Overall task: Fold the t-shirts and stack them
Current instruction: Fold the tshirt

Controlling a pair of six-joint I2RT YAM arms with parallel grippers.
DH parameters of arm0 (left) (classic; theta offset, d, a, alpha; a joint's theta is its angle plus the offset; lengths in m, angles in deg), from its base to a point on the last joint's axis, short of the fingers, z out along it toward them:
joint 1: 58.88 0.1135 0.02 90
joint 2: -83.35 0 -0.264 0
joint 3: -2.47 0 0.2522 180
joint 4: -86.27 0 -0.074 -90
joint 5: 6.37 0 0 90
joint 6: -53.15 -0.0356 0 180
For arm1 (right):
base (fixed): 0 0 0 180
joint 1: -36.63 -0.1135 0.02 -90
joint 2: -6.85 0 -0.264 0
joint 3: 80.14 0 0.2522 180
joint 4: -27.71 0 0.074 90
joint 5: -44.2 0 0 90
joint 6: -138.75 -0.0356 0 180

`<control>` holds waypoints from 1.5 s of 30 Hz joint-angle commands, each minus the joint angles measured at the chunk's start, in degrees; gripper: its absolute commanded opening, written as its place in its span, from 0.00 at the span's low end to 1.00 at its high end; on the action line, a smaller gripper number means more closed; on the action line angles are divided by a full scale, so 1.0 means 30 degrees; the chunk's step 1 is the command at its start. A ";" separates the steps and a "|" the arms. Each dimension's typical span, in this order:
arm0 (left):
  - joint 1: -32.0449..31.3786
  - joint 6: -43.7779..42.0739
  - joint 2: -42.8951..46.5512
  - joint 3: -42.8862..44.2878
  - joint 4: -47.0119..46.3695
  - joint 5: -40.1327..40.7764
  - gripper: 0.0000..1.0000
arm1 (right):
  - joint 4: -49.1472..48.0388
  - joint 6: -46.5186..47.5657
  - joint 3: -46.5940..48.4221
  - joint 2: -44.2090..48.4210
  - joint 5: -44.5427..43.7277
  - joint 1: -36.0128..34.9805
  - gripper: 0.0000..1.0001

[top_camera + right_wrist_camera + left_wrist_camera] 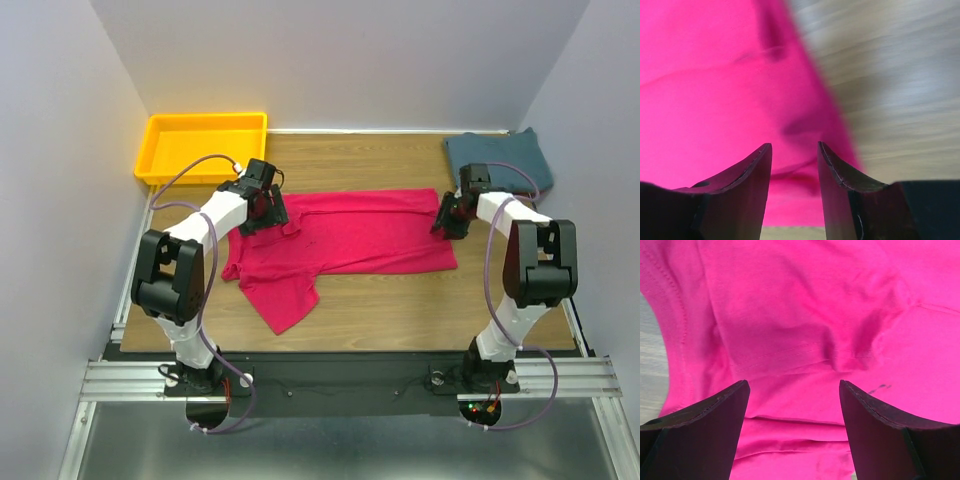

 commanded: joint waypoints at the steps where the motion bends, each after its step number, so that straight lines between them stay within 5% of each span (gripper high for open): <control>1: -0.0104 -0.0323 0.1468 0.0526 -0.0468 0.0336 0.85 | -0.0685 0.0170 -0.0134 0.0152 -0.1481 0.1049 0.47; 9: -0.0075 0.0142 0.6643 -0.3216 0.1079 0.1685 0.86 | -0.0569 0.0402 0.0450 0.1057 -0.2510 0.1549 0.47; 15: -0.0309 0.1405 1.1514 -0.6653 0.2989 0.1423 0.87 | -0.0363 -0.0502 0.0102 0.4747 0.0477 0.0993 0.50; 21: -0.1479 0.3540 1.3976 -1.0545 0.3340 -0.0450 0.86 | -0.0334 -0.2432 -0.1654 0.7035 0.1914 -0.3657 0.52; 31: -0.3441 0.4890 1.1787 -1.0958 0.3664 0.0163 0.83 | -0.2706 -0.6244 -0.2480 0.4844 0.1331 -1.4375 0.52; 45: -0.4351 0.5536 0.9324 -1.2043 0.1554 -0.0775 0.70 | -0.3937 -0.7272 -0.0135 -0.0315 -0.0106 -1.7464 0.50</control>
